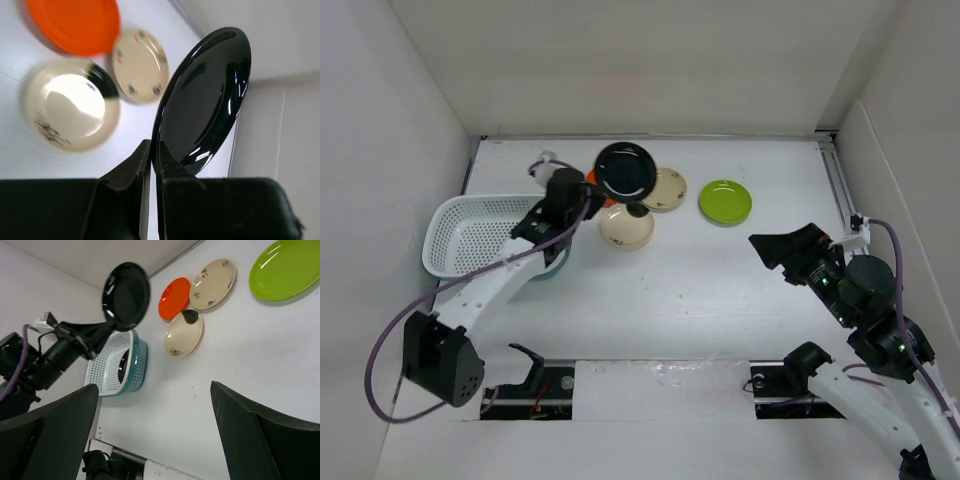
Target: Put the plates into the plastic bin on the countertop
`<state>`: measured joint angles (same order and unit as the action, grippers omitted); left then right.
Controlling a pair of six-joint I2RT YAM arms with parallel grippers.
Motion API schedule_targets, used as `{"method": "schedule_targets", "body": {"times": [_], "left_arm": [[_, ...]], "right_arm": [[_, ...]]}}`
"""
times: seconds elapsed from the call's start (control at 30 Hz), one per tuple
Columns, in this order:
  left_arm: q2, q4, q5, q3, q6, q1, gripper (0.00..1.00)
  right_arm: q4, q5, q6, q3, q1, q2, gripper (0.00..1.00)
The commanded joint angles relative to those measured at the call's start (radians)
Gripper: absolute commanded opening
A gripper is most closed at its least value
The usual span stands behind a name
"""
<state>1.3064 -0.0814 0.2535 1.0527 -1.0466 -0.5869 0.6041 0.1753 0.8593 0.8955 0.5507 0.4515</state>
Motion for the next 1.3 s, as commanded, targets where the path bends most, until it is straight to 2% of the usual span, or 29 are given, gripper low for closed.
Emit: {"method": "schedule_targets", "body": {"times": [0.0, 0.1, 0.13, 0.2, 0.23, 0.3, 0.37, 0.5, 0.7, 0.83, 0.87, 0.9, 0.97, 1.0, 1.17, 1.27], "left_arm": [[-0.111, -0.084, -0.07, -0.063, 0.069, 0.233, 0.0], [-0.151, -0.084, -0.159, -0.14, 0.103, 0.401, 0.0], [-0.162, -0.099, -0.169, -0.157, 0.112, 0.497, 0.0], [-0.191, -0.119, -0.169, -0.226, 0.112, 0.58, 0.0], [-0.225, -0.12, -0.18, -0.25, 0.112, 0.657, 0.0], [-0.262, -0.12, -0.189, -0.328, 0.103, 0.719, 0.0], [-0.311, -0.12, -0.165, -0.362, 0.103, 0.752, 0.0], [-0.331, -0.162, -0.096, -0.405, 0.093, 0.753, 0.0], [-0.262, -0.12, -0.085, -0.445, 0.096, 0.753, 0.0], [-0.225, -0.12, -0.097, -0.445, 0.096, 0.753, 0.36], [-0.237, -0.12, -0.097, -0.436, 0.096, 0.753, 0.57], [-0.252, -0.142, -0.097, -0.427, 0.105, 0.753, 0.67], [-0.323, -0.167, -0.097, -0.389, 0.127, 0.753, 0.79], [-0.352, -0.178, -0.097, -0.37, 0.144, 0.753, 0.98], [-0.515, -0.239, -0.083, -0.244, 0.23, 0.717, 1.0], [-0.515, -0.264, -0.166, -0.189, 0.284, 0.717, 1.0]], "right_arm": [[-0.009, -0.007, -0.02, 0.046, 0.005, -0.007, 1.0], [-0.03, -0.028, -0.029, 0.046, 0.005, 0.013, 1.0], [-0.03, -0.028, -0.029, 0.046, 0.005, 0.013, 1.0], [-0.03, -0.028, -0.029, 0.046, 0.005, 0.024, 1.0], [-0.03, -0.028, -0.04, 0.046, 0.005, 0.024, 1.0], [-0.04, -0.028, -0.04, 0.046, 0.005, 0.024, 1.0], [-0.05, -0.028, -0.04, 0.037, 0.005, 0.024, 1.0], [-0.063, -0.039, -0.049, 0.017, 0.005, 0.033, 1.0], [-0.063, -0.048, -0.059, 0.017, 0.005, 0.033, 1.0], [-0.052, -0.048, -0.068, 0.026, 0.005, 0.024, 1.0], [-0.052, -0.048, -0.068, 0.026, 0.005, 0.024, 1.0], [-0.043, -0.039, -0.068, 0.026, 0.005, 0.013, 1.0], [-0.043, -0.039, -0.068, 0.026, 0.005, 0.013, 1.0], [-0.043, -0.03, -0.068, 0.026, 0.005, 0.013, 1.0], [-0.075, -0.042, -0.068, 0.005, 0.005, 0.027, 1.0], [-0.112, -0.066, -0.059, -0.018, 0.005, 0.05, 1.0]]}}
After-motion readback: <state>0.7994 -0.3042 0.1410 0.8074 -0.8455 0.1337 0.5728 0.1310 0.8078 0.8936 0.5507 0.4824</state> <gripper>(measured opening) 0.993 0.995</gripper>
